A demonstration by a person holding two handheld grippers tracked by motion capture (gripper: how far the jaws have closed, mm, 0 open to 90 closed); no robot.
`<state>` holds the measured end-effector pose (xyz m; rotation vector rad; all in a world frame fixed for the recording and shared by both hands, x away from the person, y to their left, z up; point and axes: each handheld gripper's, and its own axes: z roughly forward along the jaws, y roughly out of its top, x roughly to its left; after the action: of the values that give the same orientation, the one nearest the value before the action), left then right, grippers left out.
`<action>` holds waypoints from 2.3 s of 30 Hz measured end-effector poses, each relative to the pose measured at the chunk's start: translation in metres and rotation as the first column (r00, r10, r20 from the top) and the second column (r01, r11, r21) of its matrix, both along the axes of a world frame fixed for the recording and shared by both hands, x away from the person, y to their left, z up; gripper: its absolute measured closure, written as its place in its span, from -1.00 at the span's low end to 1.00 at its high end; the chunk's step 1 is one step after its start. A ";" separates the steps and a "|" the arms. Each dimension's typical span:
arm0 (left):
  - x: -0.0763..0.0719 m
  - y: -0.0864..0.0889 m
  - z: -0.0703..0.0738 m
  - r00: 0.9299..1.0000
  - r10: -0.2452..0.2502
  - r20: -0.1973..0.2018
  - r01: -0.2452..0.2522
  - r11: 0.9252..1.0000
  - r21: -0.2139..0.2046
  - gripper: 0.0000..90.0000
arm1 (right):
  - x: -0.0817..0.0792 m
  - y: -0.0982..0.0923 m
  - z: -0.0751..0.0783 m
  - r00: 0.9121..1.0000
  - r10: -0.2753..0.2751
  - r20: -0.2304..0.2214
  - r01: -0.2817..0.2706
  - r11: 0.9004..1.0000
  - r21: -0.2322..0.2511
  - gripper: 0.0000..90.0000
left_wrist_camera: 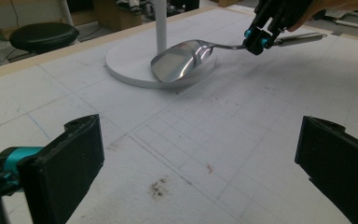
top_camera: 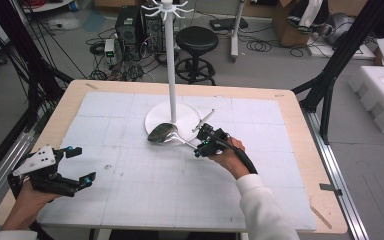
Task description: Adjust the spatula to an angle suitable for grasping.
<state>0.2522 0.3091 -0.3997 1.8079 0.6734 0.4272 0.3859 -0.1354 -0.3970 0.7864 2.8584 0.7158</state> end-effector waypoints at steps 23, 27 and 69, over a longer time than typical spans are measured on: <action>-0.002 0.000 0.003 1.000 -0.018 0.003 0.018 1.000 -0.022 -0.96 | -0.025 -0.013 0.066 0.984 0.147 0.099 -0.162 0.973 0.163 0.67; -0.002 0.002 0.003 1.000 -0.012 0.003 0.013 0.999 -0.034 -0.96 | -0.031 -0.010 0.068 0.974 0.196 0.112 -0.213 0.964 0.161 0.67; -0.003 0.002 0.005 1.000 -0.021 0.017 0.022 0.999 -0.041 -0.96 | -0.072 0.057 0.006 0.886 0.460 0.054 -0.463 0.884 0.071 0.67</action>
<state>0.2492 0.3112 -0.3948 1.7693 0.6465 0.4110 0.3142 -0.0785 -0.3911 0.0791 3.0232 0.8862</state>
